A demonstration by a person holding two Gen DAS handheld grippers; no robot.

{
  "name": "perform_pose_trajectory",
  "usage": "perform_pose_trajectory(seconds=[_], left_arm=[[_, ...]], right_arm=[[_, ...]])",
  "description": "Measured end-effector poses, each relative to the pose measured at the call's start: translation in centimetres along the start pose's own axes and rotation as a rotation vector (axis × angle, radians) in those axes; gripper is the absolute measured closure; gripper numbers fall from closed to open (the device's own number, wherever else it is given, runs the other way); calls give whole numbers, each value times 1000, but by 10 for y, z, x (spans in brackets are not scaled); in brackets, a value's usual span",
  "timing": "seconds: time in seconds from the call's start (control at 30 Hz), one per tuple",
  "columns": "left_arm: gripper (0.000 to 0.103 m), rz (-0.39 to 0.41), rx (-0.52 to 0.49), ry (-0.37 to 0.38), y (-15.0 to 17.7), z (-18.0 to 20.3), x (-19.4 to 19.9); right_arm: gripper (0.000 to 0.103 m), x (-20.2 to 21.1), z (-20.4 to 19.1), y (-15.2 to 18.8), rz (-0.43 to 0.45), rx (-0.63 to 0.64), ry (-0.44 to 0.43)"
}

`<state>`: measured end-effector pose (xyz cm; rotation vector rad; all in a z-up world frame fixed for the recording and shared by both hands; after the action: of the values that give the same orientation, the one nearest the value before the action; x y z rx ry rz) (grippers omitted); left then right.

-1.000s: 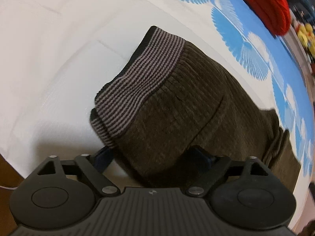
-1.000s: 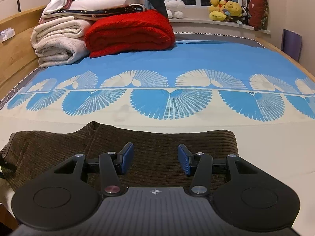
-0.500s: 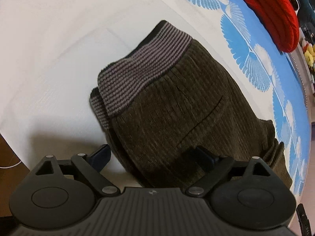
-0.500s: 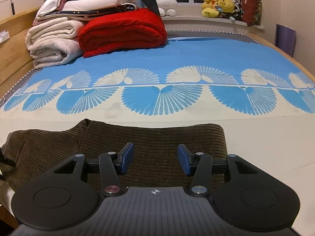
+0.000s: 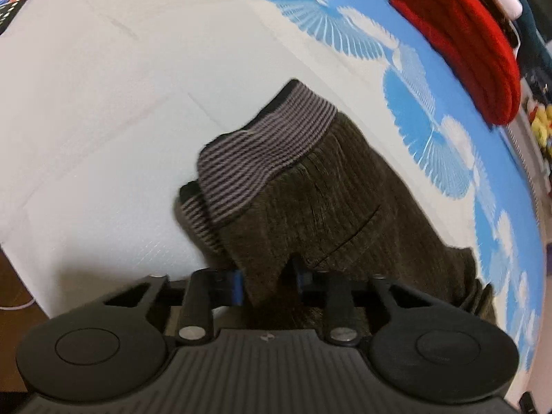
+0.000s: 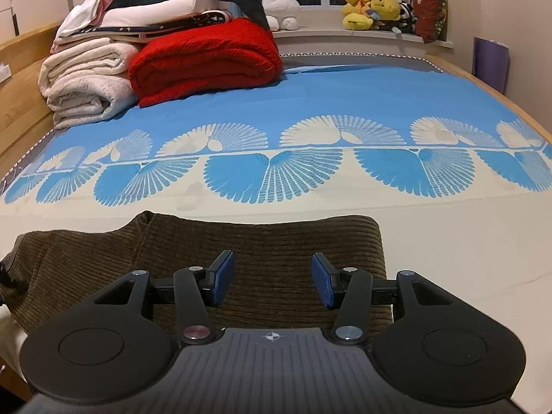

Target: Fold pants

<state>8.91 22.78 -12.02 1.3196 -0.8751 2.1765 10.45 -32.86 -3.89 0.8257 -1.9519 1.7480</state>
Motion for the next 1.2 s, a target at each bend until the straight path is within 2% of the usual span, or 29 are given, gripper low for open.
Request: perform_pose_trajectory(seconds=[0.07, 0.17, 0.23, 0.33, 0.43, 0.53, 0.63, 0.7, 0.73, 0.77, 0.83, 0.87, 0.93, 0.97, 1.0, 1.07, 1.2], left_arm=[[84, 57, -79, 2, 1, 12, 15], [87, 188, -269, 2, 10, 48, 43], [88, 259, -358, 21, 21, 75, 62], [90, 333, -501, 56, 47, 132, 90], [91, 365, -605, 145, 83, 208, 110], [91, 391, -771, 256, 144, 294, 127], [92, 346, -937, 321, 224, 365, 120], [91, 304, -1059, 330, 281, 394, 101], [90, 278, -1151, 320, 317, 406, 83], [86, 226, -1223, 308, 346, 411, 63], [75, 50, -1336, 254, 391, 407, 17], [75, -5, -1343, 232, 401, 401, 3], [68, -12, -1293, 224, 398, 387, 0], [54, -3, -1264, 266, 391, 382, 8], [45, 7, -1241, 304, 381, 377, 18], [44, 53, -1236, 322, 360, 364, 37], [46, 167, -1242, 237, 305, 341, 53]], right_arm=[[51, 2, 5, 0, 2, -14, 0], [51, 8, 16, -1, 9, -46, 3], [51, 11, 27, 0, 5, -77, 11], [51, 14, 48, 2, -8, -135, 33], [51, 17, 74, 5, -23, -194, 64], [51, 24, 95, 10, -19, -226, 87], [51, 33, 121, 14, -3, -272, 104], [51, 37, 140, 19, 1, -312, 129], [51, 39, 150, 22, 2, -334, 142], [51, 41, 159, 25, 3, -355, 156], [51, 43, 174, 29, 2, -390, 173], [51, 43, 180, 32, 1, -408, 177], [51, 43, 188, 36, -7, -452, 164], [51, 41, 191, 38, -13, -471, 148], [51, 39, 191, 40, -24, -487, 121], [49, 31, 188, 44, -58, -505, 59], [41, 14, 170, 47, -132, -537, -72]])
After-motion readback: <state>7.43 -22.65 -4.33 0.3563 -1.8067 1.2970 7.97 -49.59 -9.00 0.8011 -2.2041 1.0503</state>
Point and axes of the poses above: each gripper's, at about its wrist camera, not at the fingertips, and x roughly against the way its jaws point, z to its right, y to its underside, the point moved 6 cm from there along -x, roughly the way its jaws point
